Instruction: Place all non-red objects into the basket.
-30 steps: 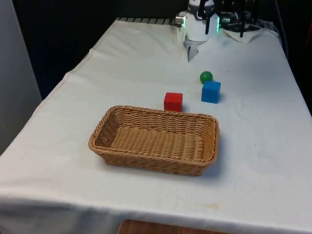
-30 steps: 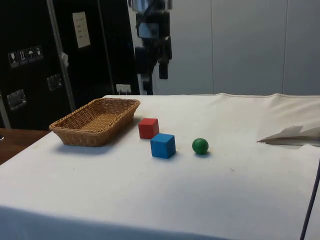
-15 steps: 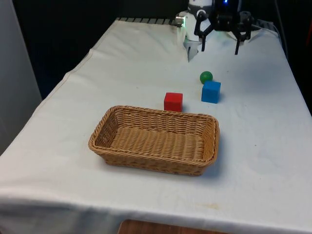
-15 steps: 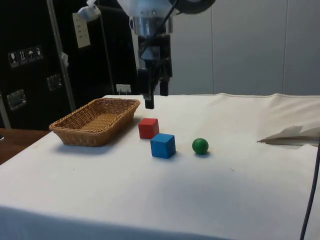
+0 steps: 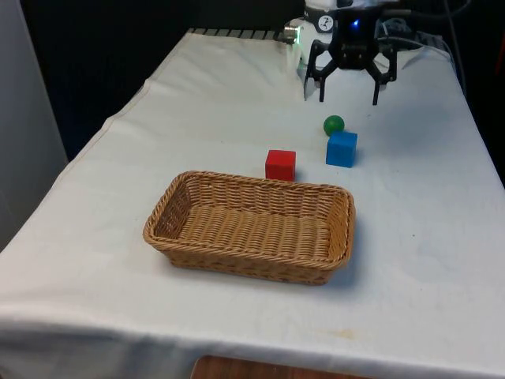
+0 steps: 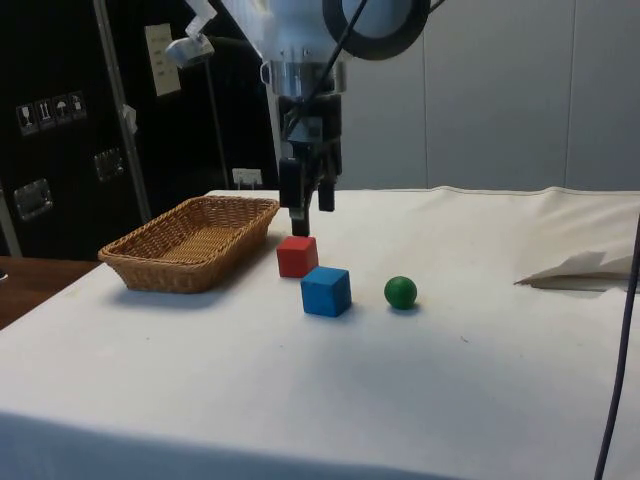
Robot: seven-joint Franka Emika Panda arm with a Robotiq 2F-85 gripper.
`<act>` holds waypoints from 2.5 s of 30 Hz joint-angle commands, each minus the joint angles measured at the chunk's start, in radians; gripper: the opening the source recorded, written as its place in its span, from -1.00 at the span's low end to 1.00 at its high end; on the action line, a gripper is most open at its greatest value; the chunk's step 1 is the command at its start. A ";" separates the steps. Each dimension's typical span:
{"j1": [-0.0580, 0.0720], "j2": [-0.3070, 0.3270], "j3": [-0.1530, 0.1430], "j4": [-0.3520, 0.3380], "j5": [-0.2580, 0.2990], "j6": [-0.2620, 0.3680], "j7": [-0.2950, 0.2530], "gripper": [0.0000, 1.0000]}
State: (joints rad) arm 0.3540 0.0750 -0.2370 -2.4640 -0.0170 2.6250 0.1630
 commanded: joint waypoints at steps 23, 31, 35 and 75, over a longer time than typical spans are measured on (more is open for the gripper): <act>-0.008 0.096 0.027 -0.007 0.205 0.103 -0.135 1.00; -0.011 0.139 0.035 0.000 0.293 0.139 -0.206 1.00; -0.011 0.157 0.037 0.001 0.321 0.152 -0.230 1.00; 0.000 0.295 0.025 0.043 0.309 0.214 -0.239 1.00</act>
State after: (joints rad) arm 0.3540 0.3700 -0.2120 -2.4210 0.2920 2.8390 -0.0760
